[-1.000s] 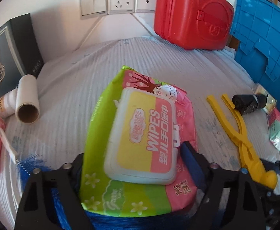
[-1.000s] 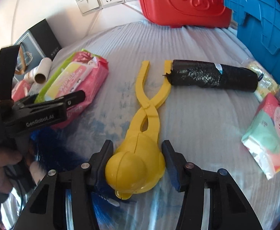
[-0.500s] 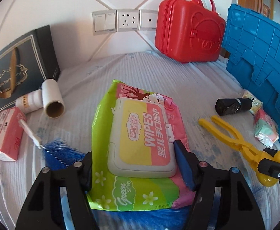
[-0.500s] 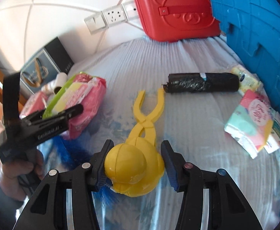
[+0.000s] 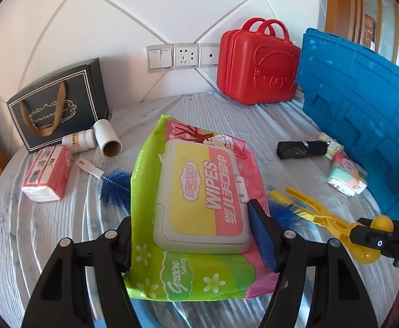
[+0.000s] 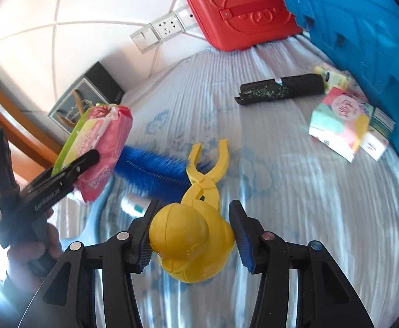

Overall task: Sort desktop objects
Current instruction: 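Lift both items over the blue crate and open both grippers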

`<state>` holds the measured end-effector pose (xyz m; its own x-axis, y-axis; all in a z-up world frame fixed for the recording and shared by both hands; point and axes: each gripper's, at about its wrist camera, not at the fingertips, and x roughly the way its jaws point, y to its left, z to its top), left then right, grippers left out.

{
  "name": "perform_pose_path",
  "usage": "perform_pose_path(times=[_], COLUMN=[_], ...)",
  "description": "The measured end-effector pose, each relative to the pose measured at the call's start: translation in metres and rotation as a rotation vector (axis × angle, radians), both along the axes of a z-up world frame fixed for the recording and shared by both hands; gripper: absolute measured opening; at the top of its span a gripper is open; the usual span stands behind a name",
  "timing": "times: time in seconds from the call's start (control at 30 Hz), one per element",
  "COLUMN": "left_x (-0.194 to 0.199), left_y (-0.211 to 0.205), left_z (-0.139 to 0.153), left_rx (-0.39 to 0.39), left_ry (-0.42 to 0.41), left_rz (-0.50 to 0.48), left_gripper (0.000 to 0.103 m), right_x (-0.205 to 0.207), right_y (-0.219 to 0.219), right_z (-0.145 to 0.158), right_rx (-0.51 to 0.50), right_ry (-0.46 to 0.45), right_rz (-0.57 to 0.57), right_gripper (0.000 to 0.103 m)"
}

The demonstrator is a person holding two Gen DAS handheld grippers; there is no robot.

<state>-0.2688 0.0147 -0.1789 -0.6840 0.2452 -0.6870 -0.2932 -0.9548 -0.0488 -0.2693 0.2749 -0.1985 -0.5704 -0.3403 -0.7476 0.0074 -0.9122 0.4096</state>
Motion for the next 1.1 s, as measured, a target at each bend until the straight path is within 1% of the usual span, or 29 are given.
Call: perform_pose_path(times=[0.1, 0.13, 0.17, 0.23, 0.33, 0.43, 0.67, 0.73, 0.83, 0.97, 1.1], left_x=[0.019, 0.024, 0.029, 0.039, 0.05, 0.061, 0.079, 0.084, 0.093, 0.099, 0.103], left_y=[0.006, 0.008, 0.012, 0.023, 0.035, 0.047, 0.069, 0.076, 0.089, 0.107, 0.135], left_z=[0.015, 0.02, 0.026, 0.036, 0.048, 0.061, 0.083, 0.092, 0.108, 0.136, 0.179], left_rx=[0.01, 0.013, 0.015, 0.018, 0.038, 0.043, 0.061, 0.083, 0.088, 0.137, 0.176], left_ry=[0.013, 0.021, 0.029, 0.046, 0.063, 0.081, 0.092, 0.096, 0.121, 0.144, 0.191], left_rz=[-0.001, -0.007, -0.016, -0.04, -0.059, -0.08, -0.121, -0.142, -0.172, -0.224, -0.282], left_gripper=[0.068, 0.068, 0.068, 0.068, 0.068, 0.068, 0.068, 0.068, 0.068, 0.068, 0.068], right_x=[0.018, 0.024, 0.029, 0.04, 0.047, 0.06, 0.081, 0.088, 0.1, 0.12, 0.146], right_y=[-0.002, -0.003, -0.003, -0.001, 0.004, 0.014, 0.03, 0.034, 0.044, 0.059, 0.085], right_z=[0.023, 0.033, 0.044, 0.061, 0.073, 0.081, 0.116, 0.13, 0.158, 0.207, 0.263], right_rx=[0.035, 0.051, 0.069, 0.09, 0.128, 0.12, 0.125, 0.126, 0.128, 0.151, 0.19], right_ry=[0.047, 0.075, 0.098, 0.134, 0.144, 0.161, 0.235, 0.26, 0.317, 0.416, 0.531], right_rz=[0.006, 0.011, 0.013, 0.006, 0.009, 0.0, -0.016, -0.025, -0.043, -0.08, -0.146], right_gripper=[0.048, 0.044, 0.031, 0.031, 0.031, 0.031, 0.031, 0.031, 0.031, 0.031, 0.031])
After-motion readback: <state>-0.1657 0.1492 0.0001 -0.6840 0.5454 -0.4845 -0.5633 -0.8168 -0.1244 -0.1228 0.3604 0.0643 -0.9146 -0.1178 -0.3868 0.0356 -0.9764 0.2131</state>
